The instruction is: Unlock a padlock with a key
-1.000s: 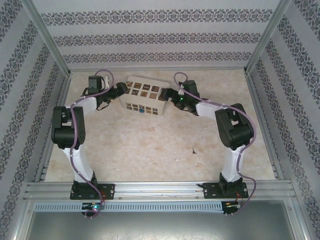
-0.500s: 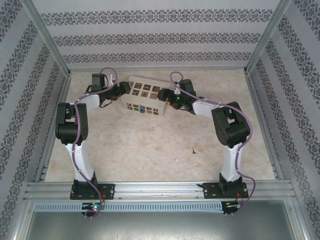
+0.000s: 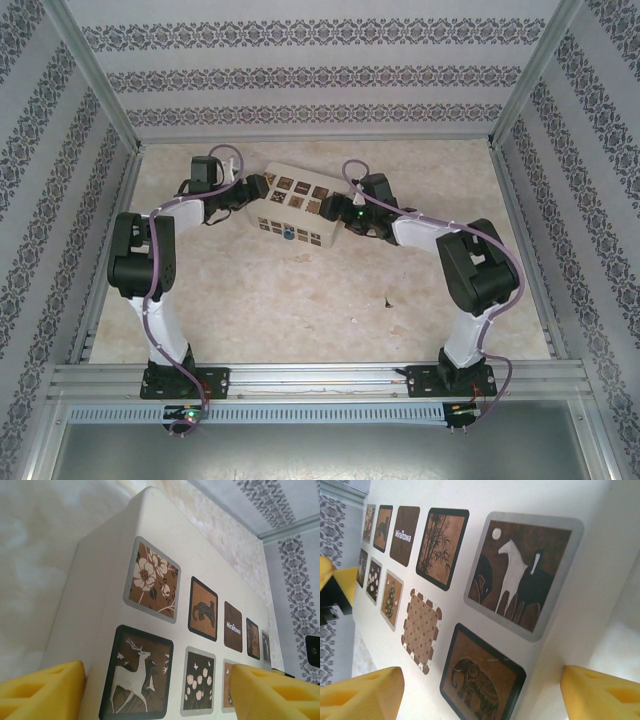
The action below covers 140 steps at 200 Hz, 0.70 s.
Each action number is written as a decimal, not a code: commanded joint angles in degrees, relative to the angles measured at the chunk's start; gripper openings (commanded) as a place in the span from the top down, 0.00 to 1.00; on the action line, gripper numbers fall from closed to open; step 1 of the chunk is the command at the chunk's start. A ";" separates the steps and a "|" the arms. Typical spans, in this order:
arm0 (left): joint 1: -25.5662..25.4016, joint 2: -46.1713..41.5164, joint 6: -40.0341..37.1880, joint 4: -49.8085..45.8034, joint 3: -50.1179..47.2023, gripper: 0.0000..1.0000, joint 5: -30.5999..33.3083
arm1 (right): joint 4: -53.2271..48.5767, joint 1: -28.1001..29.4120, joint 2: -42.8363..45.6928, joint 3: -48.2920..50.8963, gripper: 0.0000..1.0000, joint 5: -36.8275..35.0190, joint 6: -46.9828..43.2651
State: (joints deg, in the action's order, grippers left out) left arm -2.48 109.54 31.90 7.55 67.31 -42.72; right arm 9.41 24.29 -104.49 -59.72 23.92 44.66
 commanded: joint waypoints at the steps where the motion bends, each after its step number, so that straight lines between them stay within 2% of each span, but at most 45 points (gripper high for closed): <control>1: -5.04 -4.19 -0.30 -1.07 -4.19 0.25 -5.73 | 2.11 3.16 4.64 3.43 0.20 1.04 -1.12; 90: -7.73 -15.19 1.71 2.53 -19.80 0.25 -2.93 | -1.73 8.51 16.79 14.87 0.19 -5.44 -0.35; 113: -7.78 -16.23 1.49 1.84 -20.63 0.25 -2.48 | -4.56 9.36 18.23 14.81 0.17 -7.29 -1.12; 140: -7.60 -17.99 -0.67 -3.97 -18.71 0.21 0.19 | -11.66 9.41 21.83 13.84 0.13 -13.89 -4.36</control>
State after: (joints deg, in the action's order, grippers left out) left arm -7.46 93.62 32.08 9.82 47.88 -40.38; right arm 1.50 32.47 -86.74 -44.75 13.58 43.90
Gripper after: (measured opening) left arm 0.771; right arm 0.849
